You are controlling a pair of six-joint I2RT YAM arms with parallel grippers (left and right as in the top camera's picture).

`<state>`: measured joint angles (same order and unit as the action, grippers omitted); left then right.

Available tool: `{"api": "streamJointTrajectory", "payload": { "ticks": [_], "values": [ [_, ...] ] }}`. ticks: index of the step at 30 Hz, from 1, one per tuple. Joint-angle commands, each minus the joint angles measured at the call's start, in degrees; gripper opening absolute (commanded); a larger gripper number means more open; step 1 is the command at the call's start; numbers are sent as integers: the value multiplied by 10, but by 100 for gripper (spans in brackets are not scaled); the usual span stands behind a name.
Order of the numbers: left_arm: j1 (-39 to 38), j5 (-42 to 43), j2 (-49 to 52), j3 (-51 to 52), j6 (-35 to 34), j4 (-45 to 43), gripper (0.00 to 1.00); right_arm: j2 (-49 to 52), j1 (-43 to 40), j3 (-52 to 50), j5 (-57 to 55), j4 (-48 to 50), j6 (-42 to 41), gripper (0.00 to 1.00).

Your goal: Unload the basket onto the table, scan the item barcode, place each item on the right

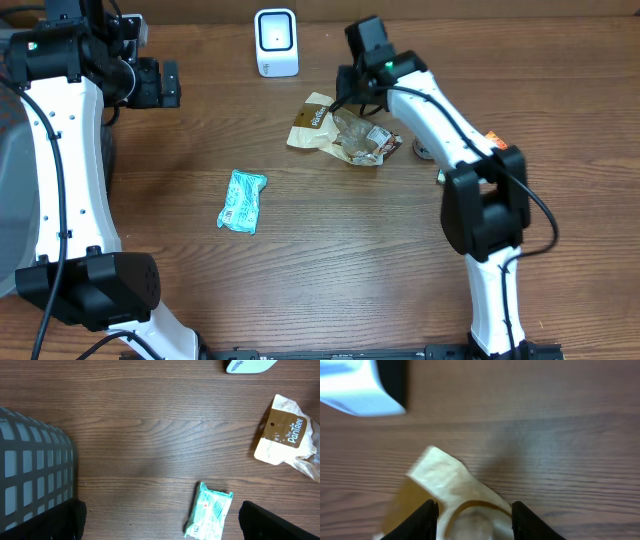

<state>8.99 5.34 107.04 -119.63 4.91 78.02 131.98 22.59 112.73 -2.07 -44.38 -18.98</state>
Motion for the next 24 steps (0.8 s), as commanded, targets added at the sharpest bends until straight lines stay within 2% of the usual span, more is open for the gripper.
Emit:
{"api": "streamJointTrajectory", "payload": {
  "ticks": [1,7,12,17,20,22,24],
  "values": [
    [0,-2,5,-5,11,-1,99,28,2,-13,29,2,29,46],
    [0,-2,5,-5,11,-1,99,29,10,-13,167,-15,108,45],
    [0,-2,5,-5,11,-1,100,28,34,-12,267,-76,173,45],
    [0,-2,5,-5,11,-1,99,28,73,10,277,-181,239,46],
    [0,-2,5,-5,11,-1,99,28,90,40,272,-255,265,54],
    [0,-2,5,-5,11,-1,100,28,93,71,270,-306,265,54],
    [0,-2,5,-5,11,-1,100,26,93,110,270,-360,260,48]
  ]
}}
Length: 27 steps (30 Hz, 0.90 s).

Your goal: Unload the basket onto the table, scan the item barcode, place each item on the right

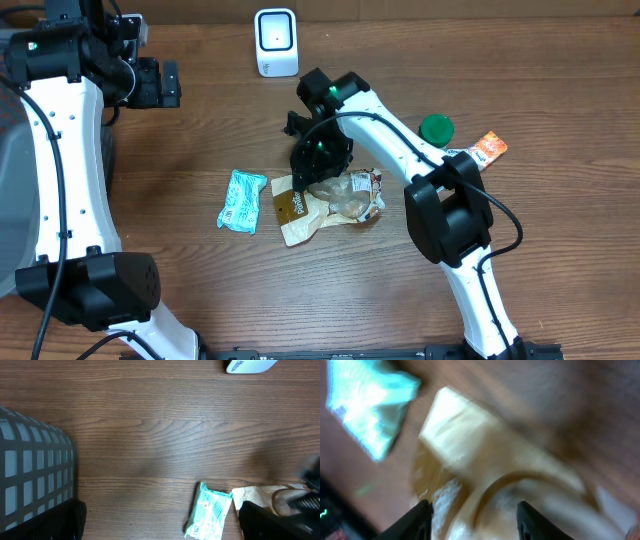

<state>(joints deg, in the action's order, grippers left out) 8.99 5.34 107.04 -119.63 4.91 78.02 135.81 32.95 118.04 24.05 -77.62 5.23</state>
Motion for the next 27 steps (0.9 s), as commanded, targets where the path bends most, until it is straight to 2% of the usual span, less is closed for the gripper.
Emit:
{"api": "streamJointTrajectory", "payload": {
  "ticks": [1,6,12,17,19,27],
  "values": [
    [0,-2,5,-5,11,-1,100,-18,-15,94,8,-70,5,43],
    [0,-2,5,-5,11,-1,100,-55,-31,175,-82,-149,-76,40],
    [0,-2,5,-5,11,-1,100,-150,-31,184,-235,-195,-192,40],
    [0,-2,5,-5,11,-1,100,-219,-31,177,-231,-195,-241,41],
    [0,-2,5,-5,11,-1,100,-237,-31,160,-229,-195,-261,40],
    [0,-2,5,-5,11,-1,100,-277,-21,-65,-224,-179,-344,38]
  ]
}}
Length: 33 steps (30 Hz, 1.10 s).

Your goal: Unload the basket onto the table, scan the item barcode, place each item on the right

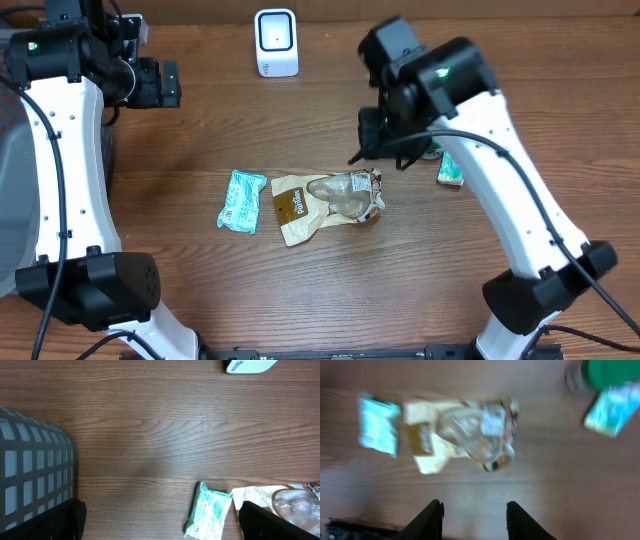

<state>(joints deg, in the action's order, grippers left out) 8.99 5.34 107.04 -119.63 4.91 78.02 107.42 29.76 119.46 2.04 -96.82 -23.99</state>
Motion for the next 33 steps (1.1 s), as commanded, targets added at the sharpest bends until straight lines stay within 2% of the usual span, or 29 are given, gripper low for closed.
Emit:
{"api": "streamJointTrajectory", "payload": {
  "ticks": [1,6,19,28,33],
  "values": [
    [0,-2,5,-5,11,-1,100,7,15,-105,5,28,-52,38],
    [0,-2,5,-5,11,-1,100,7,48,-221,45,120,-52,38],
    [0,-2,5,-5,11,-1,99,10,65,-402,66,268,-93,34],
    [0,-2,5,-5,11,-1,100,10,32,-427,-35,311,-85,34],
    [0,-2,5,-5,11,-1,99,10,-12,-427,-94,418,9,35]
  ]
}}
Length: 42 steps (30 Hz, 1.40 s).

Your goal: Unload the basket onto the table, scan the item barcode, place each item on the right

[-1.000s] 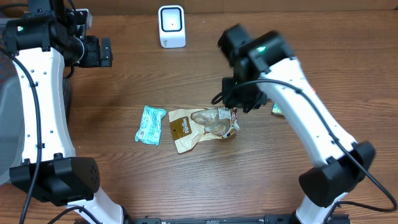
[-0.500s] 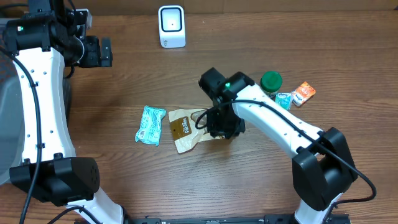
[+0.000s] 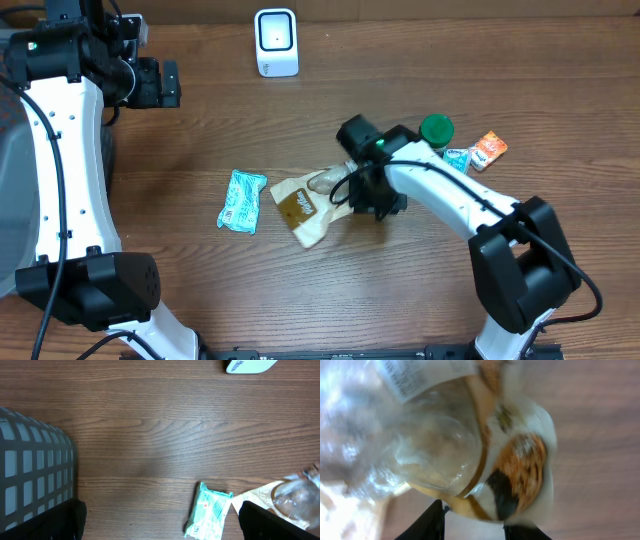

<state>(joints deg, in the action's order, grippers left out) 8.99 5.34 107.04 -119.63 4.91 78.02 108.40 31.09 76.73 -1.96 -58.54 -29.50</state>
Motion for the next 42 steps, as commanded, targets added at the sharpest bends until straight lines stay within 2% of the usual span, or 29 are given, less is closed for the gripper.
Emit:
{"api": "streamJointTrajectory", "payload": {
  "ticks": [1,2,3,6,10,14,20,29,32,42],
  "values": [
    [0,-2,5,-5,11,-1,100,0,-35,1,-47,66,89,35],
    [0,-2,5,-5,11,-1,100,0,-41,1,-35,90,108,35],
    [0,-2,5,-5,11,-1,100,0,-51,1,5,135,147,41],
    [0,-2,5,-5,11,-1,99,1,-61,1,82,199,189,49],
    [0,-2,5,-5,11,-1,100,9,-62,1,151,272,207,58],
    [0,-2,5,-5,11,-1,99,19,-63,1,163,294,207,64],
    [0,-2,5,-5,11,-1,100,18,-72,23,163,254,210,62],
    [0,-2,5,-5,11,-1,100,18,-73,52,162,136,171,49],
    [0,-2,5,-5,11,-1,99,18,-73,52,159,111,158,49],
    [0,-2,5,-5,11,-1,99,19,-73,50,125,139,112,49]
  ]
}}
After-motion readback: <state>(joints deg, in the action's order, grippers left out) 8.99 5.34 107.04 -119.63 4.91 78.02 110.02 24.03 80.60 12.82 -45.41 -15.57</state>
